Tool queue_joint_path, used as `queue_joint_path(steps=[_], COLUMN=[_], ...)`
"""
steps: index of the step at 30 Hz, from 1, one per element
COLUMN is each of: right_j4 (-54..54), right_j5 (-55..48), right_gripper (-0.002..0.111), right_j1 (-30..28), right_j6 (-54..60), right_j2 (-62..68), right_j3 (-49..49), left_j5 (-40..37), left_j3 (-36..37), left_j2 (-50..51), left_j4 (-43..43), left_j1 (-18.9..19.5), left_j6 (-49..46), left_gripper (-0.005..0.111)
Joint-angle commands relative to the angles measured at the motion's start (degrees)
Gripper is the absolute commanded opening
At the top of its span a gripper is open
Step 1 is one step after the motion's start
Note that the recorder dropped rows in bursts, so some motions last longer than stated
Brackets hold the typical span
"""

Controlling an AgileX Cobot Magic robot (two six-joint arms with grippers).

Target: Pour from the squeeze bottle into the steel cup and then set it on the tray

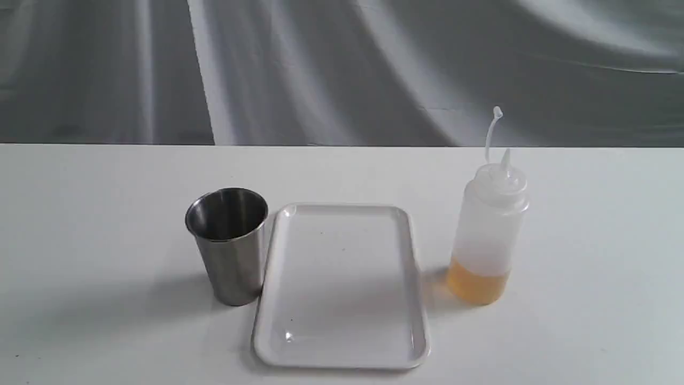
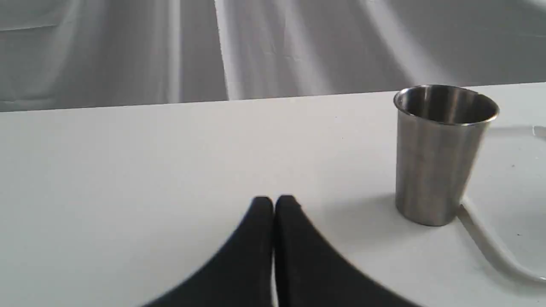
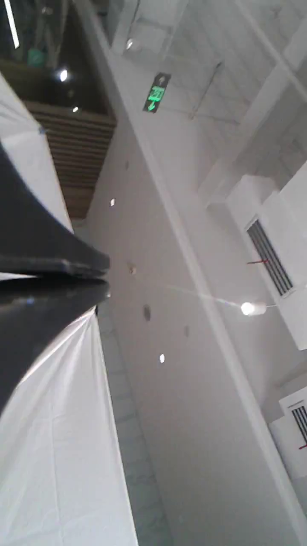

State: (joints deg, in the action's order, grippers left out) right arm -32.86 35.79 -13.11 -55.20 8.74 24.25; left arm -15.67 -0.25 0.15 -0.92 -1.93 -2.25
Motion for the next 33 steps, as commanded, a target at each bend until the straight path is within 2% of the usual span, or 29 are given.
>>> queue_joint_path(steps=[1,6,11,13,18,27,33], right_j4=[-2.1,-3.2,-16.0,-18.5,-19.2,-18.5,-18.7], right_j5=[-0.9,3.1,2.6,-2.4,-28.3,-40.1,-38.7], right_gripper=[0.000,0.000,0.000,0.000,0.000,0.000,0.000], right_j1=[-0.1,-0.1,0.1,1.5,9.4,18.7,22.4], right_j6=[3.1,3.9,0.1,0.1,2.4,2.5,2.5], right_j2=[8.8,25.3,37.0,39.4,44.0,50.7,51.7], right_j3=[3.8,9.3,15.0,16.6,20.2,20.2,17.9], left_j5=[0.4,0.4,0.4,0.4,0.4,0.4,0.4], left_j3=[0.3,0.3,0.3,0.3,0.3,0.3,0.3], left_j2=[-0.1,-0.1,-0.1,-0.1,-0.1,-0.1,-0.1], left_j4=[0.0,0.0,0.0,0.0,0.0,0.0,0.0], left_j1=[-0.3,-0.3,-0.3,-0.3,-0.3,-0.3,-0.3], left_j6=[0.2,0.2,0.3,0.3,0.3,0.2,0.1], left_gripper=[0.000,0.000,0.000,0.000,0.000,0.000,0.000])
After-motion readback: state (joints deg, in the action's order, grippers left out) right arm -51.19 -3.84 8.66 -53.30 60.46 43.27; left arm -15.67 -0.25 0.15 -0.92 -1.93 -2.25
